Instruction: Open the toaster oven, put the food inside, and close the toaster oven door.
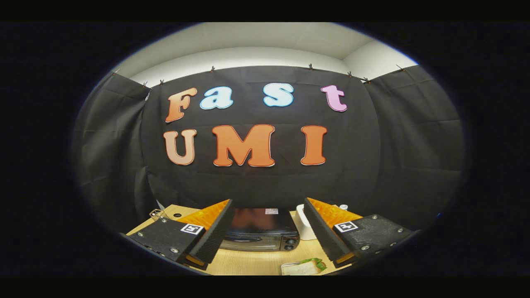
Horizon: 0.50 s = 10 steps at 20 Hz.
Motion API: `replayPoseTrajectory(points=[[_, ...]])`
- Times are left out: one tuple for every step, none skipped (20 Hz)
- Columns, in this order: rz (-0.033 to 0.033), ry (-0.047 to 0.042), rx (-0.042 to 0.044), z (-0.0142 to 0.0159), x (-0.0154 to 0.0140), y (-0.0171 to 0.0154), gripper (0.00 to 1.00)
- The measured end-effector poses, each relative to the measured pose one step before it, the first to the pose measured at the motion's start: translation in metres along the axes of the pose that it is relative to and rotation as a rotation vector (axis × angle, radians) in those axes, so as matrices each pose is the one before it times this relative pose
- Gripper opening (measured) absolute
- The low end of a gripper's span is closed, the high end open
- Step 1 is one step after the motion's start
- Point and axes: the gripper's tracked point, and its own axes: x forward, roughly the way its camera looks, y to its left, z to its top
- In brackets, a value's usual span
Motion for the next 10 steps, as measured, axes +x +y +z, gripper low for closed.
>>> replayPoseTrajectory(points=[[0.00792, 0.00060, 0.00203, -0.00508, 0.00794, 0.00768, 0.99], [0.00962, 0.00521, 0.00457, -0.00554, 0.00986, 0.01039, 0.99], [0.01028, 0.00864, 0.00506, -0.00630, 0.01008, 0.00897, 0.99], [0.00969, 0.01251, 0.00398, -0.01037, 0.00678, 0.00786, 0.99], [0.00597, 0.02012, 0.00210, -0.01081, 0.00795, 0.00736, 0.99], [0.00779, 0.02116, -0.00119, -0.01156, 0.00704, 0.00628, 0.99], [0.00916, 0.01736, -0.00686, -0.01050, 0.00886, 0.00684, 0.99], [0.00342, 0.01527, -0.01305, -0.00977, 0.01028, 0.00560, 0.99], [-0.00130, 0.01962, -0.01688, -0.01132, 0.01154, 0.00431, 0.99], [-0.00083, 0.02325, -0.01822, -0.01281, 0.00992, 0.00478, 0.99]])
